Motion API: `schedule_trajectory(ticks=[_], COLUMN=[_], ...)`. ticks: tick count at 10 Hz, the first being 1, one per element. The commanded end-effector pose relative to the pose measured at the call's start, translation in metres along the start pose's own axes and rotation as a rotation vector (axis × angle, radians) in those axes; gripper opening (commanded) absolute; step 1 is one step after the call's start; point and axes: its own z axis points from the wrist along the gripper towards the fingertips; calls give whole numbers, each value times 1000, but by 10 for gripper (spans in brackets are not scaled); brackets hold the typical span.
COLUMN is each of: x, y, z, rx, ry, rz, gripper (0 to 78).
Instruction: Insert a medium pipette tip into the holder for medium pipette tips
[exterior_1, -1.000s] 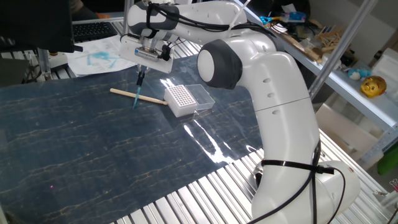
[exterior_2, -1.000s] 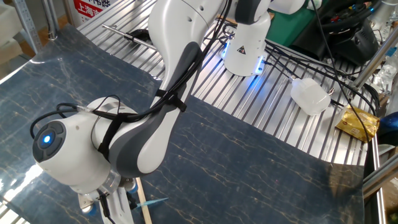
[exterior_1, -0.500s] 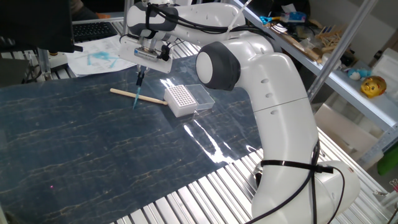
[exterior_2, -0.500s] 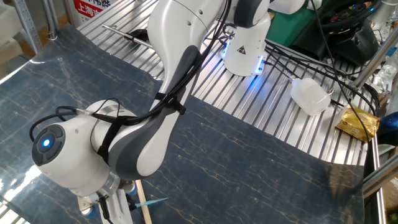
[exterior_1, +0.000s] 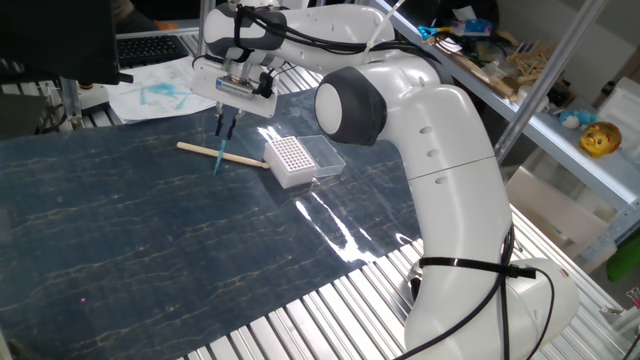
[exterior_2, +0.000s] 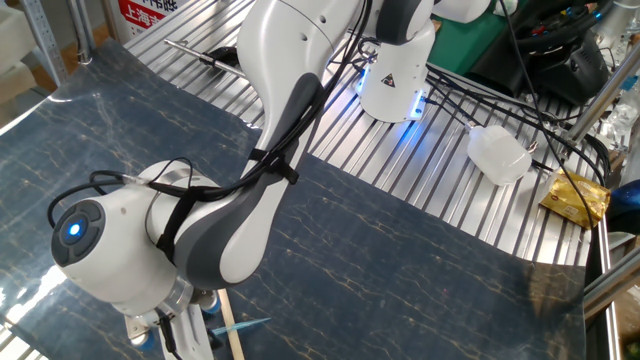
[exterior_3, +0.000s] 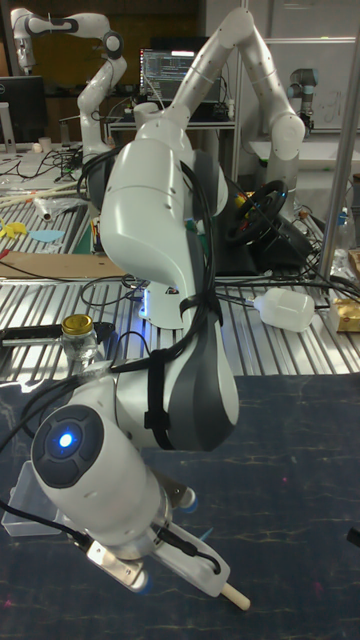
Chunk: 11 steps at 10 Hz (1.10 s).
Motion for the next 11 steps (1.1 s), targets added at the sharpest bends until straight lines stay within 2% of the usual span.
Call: schedule_trajectory(ticks=[1,7,8,11], x=[0,0,-7,-7], y=[0,0,5,4], z=[-2,-2,11,12], rx=[-1,-1,15,20], ry=[-2,-2,15,21], rz=[1,1,32,34], gripper=[774,774,774,774])
